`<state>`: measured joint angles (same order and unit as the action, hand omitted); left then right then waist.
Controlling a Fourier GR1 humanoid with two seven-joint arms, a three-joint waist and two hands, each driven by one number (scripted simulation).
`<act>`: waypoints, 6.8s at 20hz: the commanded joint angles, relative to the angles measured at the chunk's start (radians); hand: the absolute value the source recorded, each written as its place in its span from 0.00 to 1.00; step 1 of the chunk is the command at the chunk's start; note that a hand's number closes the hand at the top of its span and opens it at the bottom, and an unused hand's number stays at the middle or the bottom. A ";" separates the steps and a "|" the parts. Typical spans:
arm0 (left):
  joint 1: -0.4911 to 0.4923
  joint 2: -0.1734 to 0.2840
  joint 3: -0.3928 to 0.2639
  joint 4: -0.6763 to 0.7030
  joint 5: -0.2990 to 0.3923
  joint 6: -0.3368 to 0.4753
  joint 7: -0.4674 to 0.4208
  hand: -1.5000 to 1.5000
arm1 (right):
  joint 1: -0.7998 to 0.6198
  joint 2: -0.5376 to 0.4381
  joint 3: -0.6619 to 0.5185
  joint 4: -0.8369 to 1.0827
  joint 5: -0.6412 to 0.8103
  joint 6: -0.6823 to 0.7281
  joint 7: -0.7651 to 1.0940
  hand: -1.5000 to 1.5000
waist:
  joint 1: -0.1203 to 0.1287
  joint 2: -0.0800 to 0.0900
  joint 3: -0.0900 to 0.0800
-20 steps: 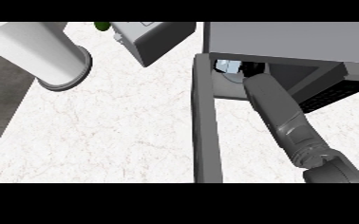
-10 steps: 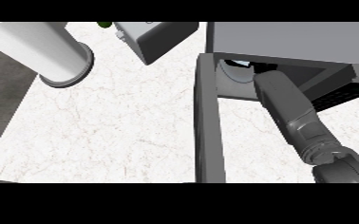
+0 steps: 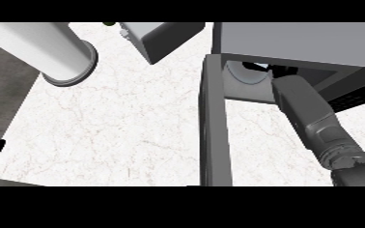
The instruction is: Pick up the milk, place it into the microwave and close the microwave
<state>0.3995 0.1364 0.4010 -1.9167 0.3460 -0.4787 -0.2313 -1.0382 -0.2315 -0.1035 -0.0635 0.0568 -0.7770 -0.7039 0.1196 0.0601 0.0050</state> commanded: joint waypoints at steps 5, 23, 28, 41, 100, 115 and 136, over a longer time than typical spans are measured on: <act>-0.034 -0.006 -0.017 0.035 -0.025 0.010 0.004 0.00 | 0.029 -0.016 0.045 0.029 0.052 -0.026 -0.014 0.00 | 0.009 0.006 0.001; -0.088 0.007 -0.020 0.102 -0.065 0.005 -0.030 0.00 | -0.041 0.061 0.081 0.029 0.099 -0.074 0.050 0.00 | 0.022 0.000 -0.001; -0.092 0.016 -0.015 0.100 -0.054 -0.004 -0.024 0.00 | -0.034 0.072 0.084 0.031 0.104 -0.065 0.052 0.00 | 0.015 -0.003 -0.001; -0.036 -0.004 0.011 0.088 -0.057 -0.016 -0.070 0.00 | 0.030 0.056 0.028 -0.024 0.057 0.030 -0.025 0.00 | -0.018 -0.022 -0.001; -0.522 -0.136 -0.715 0.400 -0.540 0.224 0.082 1.00 | 1.229 0.017 0.020 -1.425 -0.310 0.890 0.060 0.00 | -0.137 -0.059 -0.006; -0.939 -0.136 -1.222 0.856 -0.313 0.679 0.161 1.00 | 1.271 -0.062 -0.011 -1.679 -0.446 1.012 0.179 0.00 | -0.197 -0.050 -0.007; -1.295 -0.136 -1.236 0.986 0.148 0.868 -0.026 1.00 | 1.118 -0.178 0.038 -1.852 -0.550 1.131 0.323 0.00 | -0.406 -0.004 -0.009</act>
<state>-0.8279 0.0009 -0.8511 -0.9610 0.4465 0.3632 -0.2402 0.1027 -0.3941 -0.0671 -1.8895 -0.4867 0.3485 -0.3963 -0.2486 0.0485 -0.0048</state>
